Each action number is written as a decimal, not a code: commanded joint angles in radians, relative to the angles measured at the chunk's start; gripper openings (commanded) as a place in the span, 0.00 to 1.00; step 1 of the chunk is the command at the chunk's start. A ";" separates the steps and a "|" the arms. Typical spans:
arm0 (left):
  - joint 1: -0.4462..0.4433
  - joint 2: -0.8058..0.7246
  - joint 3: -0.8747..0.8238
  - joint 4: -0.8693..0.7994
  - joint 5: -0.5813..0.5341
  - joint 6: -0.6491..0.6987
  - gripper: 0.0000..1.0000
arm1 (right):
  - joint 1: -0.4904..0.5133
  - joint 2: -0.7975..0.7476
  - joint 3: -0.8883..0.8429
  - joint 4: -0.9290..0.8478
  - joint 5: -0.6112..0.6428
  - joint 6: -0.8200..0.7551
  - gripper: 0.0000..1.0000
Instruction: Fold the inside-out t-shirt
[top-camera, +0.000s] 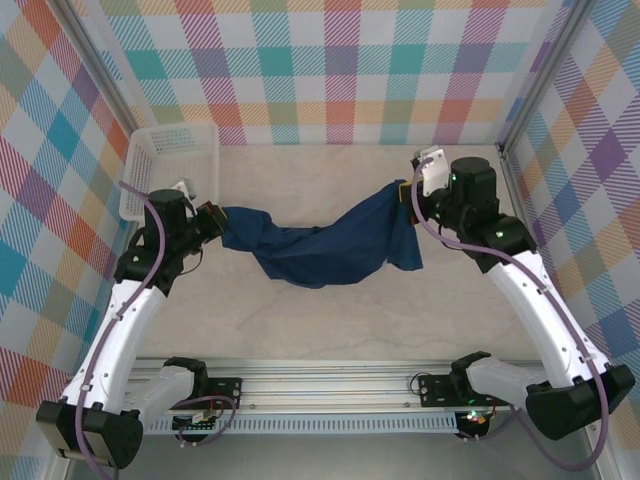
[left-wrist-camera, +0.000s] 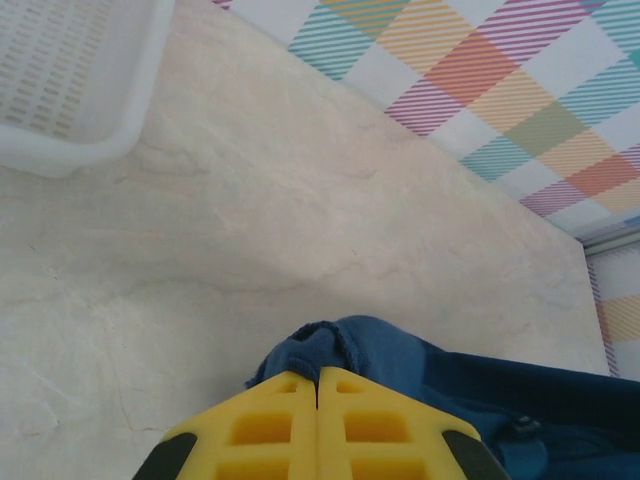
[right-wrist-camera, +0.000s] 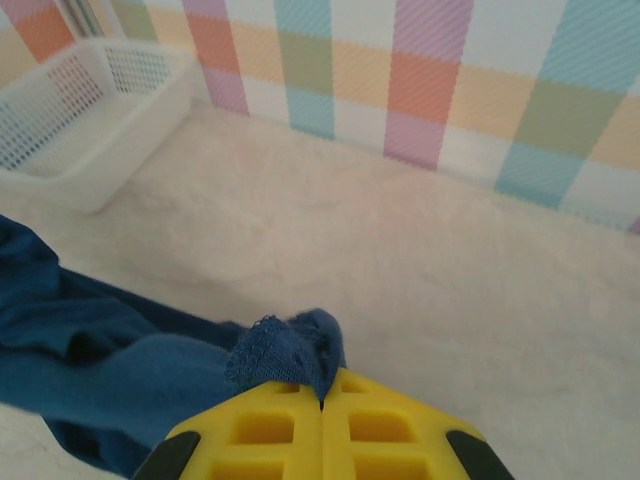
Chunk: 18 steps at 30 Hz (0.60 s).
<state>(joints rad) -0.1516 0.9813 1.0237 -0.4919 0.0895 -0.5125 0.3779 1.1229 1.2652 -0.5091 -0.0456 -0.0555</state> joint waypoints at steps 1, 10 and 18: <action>0.015 -0.051 0.075 0.072 0.024 -0.041 0.00 | -0.007 -0.047 0.087 0.007 0.000 0.020 0.00; 0.014 -0.184 0.446 0.140 0.059 -0.046 0.00 | -0.006 -0.148 0.419 0.000 0.017 0.026 0.00; 0.014 -0.198 0.656 -0.001 -0.008 0.038 0.00 | -0.007 -0.196 0.585 -0.072 0.110 -0.035 0.00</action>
<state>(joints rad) -0.1516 0.7521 1.6707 -0.4183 0.1169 -0.5201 0.3740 0.9123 1.8320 -0.5495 0.0048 -0.0643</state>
